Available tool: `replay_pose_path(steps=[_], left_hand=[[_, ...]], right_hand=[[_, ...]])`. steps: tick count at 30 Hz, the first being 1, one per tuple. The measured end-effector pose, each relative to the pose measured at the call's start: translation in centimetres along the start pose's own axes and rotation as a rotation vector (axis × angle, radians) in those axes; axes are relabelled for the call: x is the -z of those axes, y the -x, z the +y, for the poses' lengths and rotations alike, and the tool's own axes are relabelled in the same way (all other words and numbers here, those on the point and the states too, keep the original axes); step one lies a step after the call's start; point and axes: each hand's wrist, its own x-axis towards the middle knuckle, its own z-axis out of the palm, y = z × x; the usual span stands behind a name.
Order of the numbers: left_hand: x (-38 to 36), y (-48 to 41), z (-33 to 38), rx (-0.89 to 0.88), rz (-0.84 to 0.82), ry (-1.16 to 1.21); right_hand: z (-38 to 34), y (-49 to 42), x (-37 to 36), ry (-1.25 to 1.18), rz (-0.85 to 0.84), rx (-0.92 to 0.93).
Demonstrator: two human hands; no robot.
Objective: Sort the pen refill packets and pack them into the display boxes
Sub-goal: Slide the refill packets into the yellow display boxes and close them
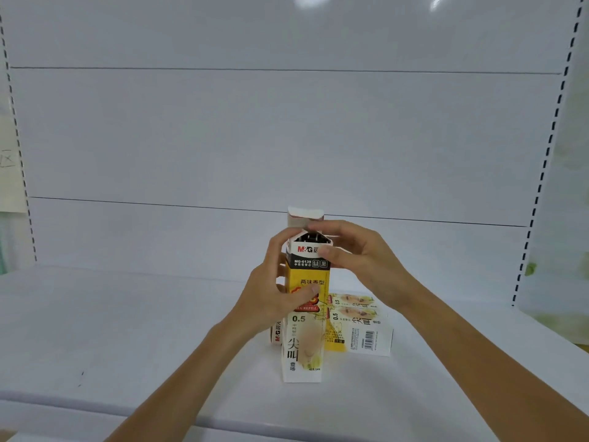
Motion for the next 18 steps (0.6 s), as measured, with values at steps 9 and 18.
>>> replay_pose_path(steps=[9,18], left_hand=[[-1.3,1.1,-1.8,0.119,0.021,0.223],[-2.5,2.9,-2.1,0.222,0.004,0.28]], right_hand=[[0.0,0.0,-0.4,0.103,0.136,0.027],[0.0,-1.0,-1.0,-0.098,0.099,-0.087]])
